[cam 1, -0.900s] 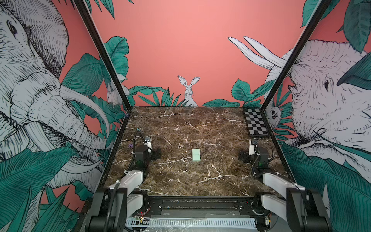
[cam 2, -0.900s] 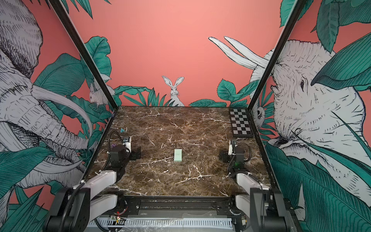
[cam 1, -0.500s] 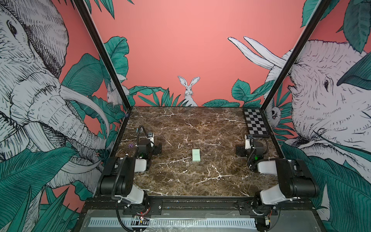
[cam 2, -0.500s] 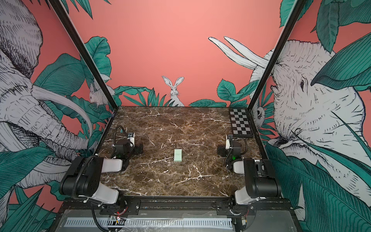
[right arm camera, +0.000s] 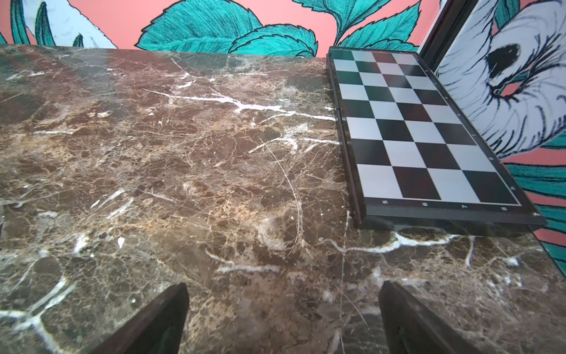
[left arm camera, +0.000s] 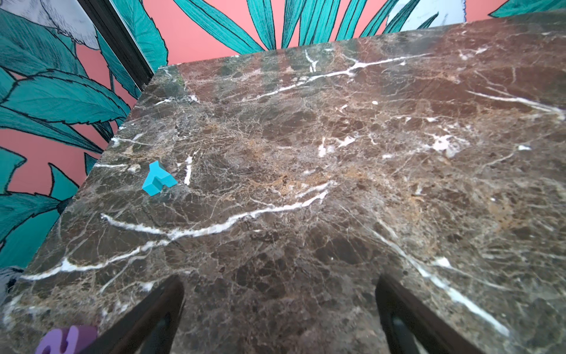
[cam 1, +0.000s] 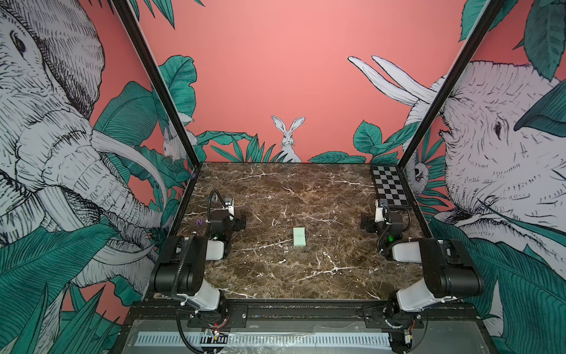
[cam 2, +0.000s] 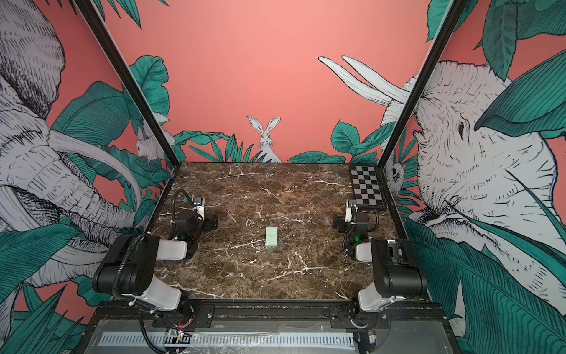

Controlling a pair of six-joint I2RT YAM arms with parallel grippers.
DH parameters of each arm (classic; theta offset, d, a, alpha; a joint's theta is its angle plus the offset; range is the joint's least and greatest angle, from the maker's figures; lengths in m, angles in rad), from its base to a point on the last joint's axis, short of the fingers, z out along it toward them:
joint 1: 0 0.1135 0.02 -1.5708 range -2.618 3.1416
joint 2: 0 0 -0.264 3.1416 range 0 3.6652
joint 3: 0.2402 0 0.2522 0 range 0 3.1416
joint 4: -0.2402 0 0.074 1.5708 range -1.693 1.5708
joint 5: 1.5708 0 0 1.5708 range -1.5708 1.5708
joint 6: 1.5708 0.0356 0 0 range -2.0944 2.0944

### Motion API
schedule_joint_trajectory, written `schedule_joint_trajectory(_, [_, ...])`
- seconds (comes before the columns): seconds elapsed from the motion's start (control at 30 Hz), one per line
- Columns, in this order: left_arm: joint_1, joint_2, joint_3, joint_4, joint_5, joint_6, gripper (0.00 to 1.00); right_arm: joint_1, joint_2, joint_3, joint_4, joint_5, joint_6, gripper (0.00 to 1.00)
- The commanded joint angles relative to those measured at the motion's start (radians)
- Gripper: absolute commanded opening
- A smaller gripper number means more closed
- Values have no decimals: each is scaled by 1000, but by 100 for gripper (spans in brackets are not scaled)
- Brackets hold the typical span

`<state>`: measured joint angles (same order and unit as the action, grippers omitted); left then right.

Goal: Take the rings out of the lift-off lid box
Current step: Pick up the jewelry box from the center of the board.

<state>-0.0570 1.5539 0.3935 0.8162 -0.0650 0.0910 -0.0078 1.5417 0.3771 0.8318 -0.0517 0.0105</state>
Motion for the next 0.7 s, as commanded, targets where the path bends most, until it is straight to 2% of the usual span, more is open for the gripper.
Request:
schedule_joint_trajectory(0.0, [8,-2,22,44,-6,21,100,-4,9,18,73,24,-7,99])
schedule_joint_trajectory(0.1, [8,-4,19,50,-8,21,100,-4,5,9,89,30,-3,99])
schedule_joint_trajectory(0.17, [8,-14,29,37,-54,3,100,-4,-15,-19,123,110,30,99])
schedule_joint_trajectory(0.23, [8,-50,62,-50,-86,-4,100,-8,-86,-20,58,184,56,99])
schedule_joint_trajectory(0.33, [9,-116,165,-319,-92,-30,100,-9,-223,92,-256,226,81,99])
schedule_joint_trajectory(0.5, [4,-183,356,-665,-188,-137,99,-15,-374,318,-683,117,160,99])
schedule_joint_trajectory(0.57, [-3,-200,452,-848,-217,-203,99,34,-399,400,-824,83,168,99])
schedule_joint_trajectory(0.67, [-21,-207,553,-1056,-235,-307,99,186,-400,507,-996,117,188,99])
